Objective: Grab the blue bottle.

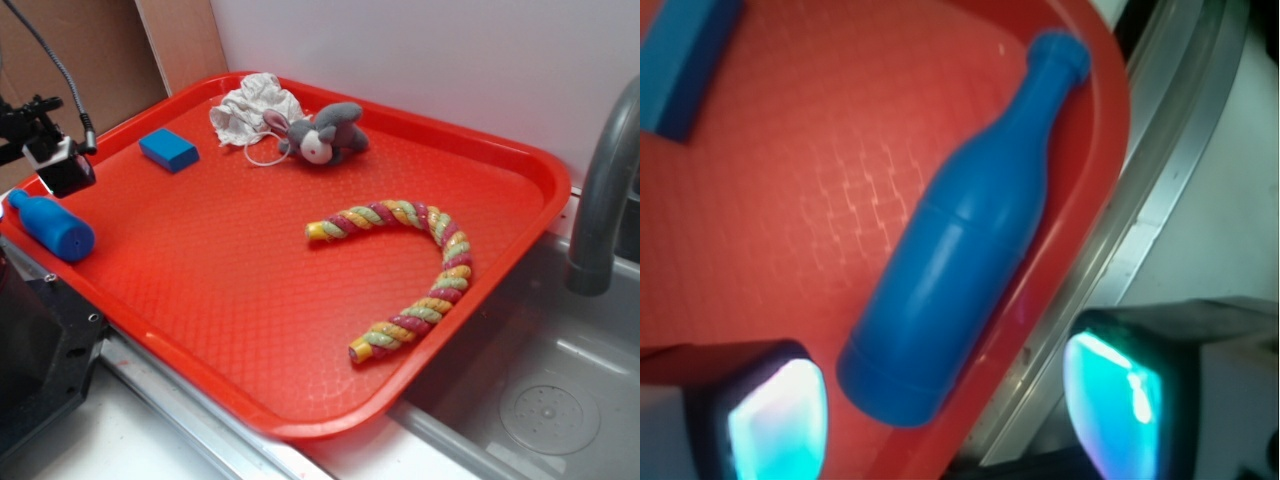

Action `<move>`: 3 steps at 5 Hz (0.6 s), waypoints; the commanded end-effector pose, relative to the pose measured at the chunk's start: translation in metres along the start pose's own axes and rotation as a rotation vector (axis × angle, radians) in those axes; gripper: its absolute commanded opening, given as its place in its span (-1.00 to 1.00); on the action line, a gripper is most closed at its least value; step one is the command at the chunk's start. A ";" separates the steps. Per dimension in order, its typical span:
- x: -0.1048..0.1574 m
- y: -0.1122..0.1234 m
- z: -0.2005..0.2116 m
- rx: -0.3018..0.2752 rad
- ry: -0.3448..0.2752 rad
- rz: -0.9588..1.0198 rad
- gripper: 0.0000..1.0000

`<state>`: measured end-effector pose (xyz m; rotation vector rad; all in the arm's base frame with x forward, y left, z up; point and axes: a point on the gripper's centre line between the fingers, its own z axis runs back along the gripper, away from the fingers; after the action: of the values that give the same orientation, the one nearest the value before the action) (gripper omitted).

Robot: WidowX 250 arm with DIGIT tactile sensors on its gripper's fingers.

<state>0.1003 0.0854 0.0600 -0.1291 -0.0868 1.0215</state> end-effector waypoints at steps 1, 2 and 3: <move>-0.004 0.002 0.002 -0.003 -0.015 -0.002 1.00; -0.004 0.002 0.002 -0.003 -0.015 -0.002 1.00; 0.009 -0.007 -0.016 0.034 0.016 -0.033 1.00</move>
<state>0.1133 0.0877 0.0404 -0.1151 -0.0211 0.9939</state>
